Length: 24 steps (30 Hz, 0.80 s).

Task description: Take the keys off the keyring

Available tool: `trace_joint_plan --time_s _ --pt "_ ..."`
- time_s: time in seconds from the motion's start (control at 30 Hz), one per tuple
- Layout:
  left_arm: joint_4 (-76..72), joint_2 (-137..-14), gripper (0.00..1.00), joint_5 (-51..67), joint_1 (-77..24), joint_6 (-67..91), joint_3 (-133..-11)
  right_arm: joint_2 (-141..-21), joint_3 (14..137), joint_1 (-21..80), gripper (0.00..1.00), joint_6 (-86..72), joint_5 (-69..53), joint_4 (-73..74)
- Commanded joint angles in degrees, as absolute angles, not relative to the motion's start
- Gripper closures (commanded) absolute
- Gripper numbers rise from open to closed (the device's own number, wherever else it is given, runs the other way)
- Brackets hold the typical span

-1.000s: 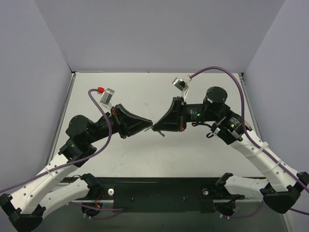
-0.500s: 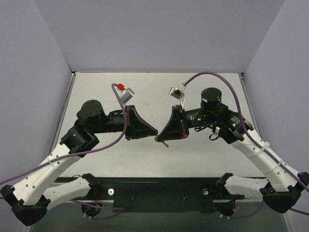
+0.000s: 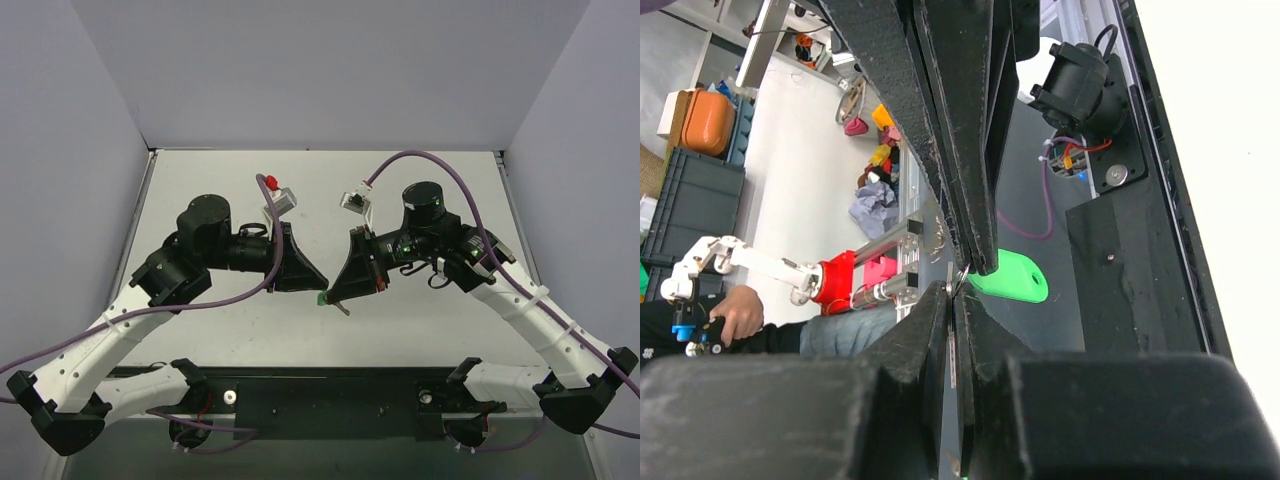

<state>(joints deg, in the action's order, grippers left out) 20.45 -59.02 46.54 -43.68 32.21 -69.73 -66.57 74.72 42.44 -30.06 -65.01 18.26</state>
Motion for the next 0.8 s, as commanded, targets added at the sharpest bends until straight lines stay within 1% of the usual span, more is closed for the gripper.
trace_joint_plan --time_s 0.0,0.27,0.5,0.53,0.57,0.67,0.7,0.73,0.77 --pt "22.85 -60.21 1.0 47.72 -44.21 28.48 -71.54 -67.32 77.78 43.24 1.0 -28.74 -68.2 15.64" --pt "28.47 -60.64 1.0 47.73 -44.21 24.7 -74.18 -68.03 78.48 43.42 1.0 -28.56 -69.26 16.61" --pt "26.9 -59.42 1.0 43.95 -44.21 27.24 -72.43 -68.29 78.31 43.86 1.0 -27.77 -67.41 17.14" --pt "26.29 -59.24 0.98 43.6 -44.21 27.59 -72.16 -68.12 78.31 43.86 1.0 -27.6 -66.89 17.31" --pt "25.76 -58.54 0.92 42.81 -44.21 28.29 -71.81 -68.12 78.22 43.86 1.0 -27.51 -66.88 17.31" --pt "24.35 -57.04 0.73 39.74 -44.12 29.27 -71.19 -67.59 78.05 43.86 1.0 -27.07 -65.92 17.58" --pt "24.35 -56.43 0.69 38.6 -44.03 29.62 -71.19 -67.59 77.96 43.86 1.0 -26.9 -65.83 17.58" --pt "24.43 -56.08 0.6 36.15 -43.86 29.71 -71.19 -67.24 77.96 43.86 1.0 -26.72 -65.31 17.58" --pt "24.35 -55.12 0.56 35.43 -43.77 30.06 -71.1 -67.15 77.78 43.86 1.0 -26.54 -65.04 17.58"
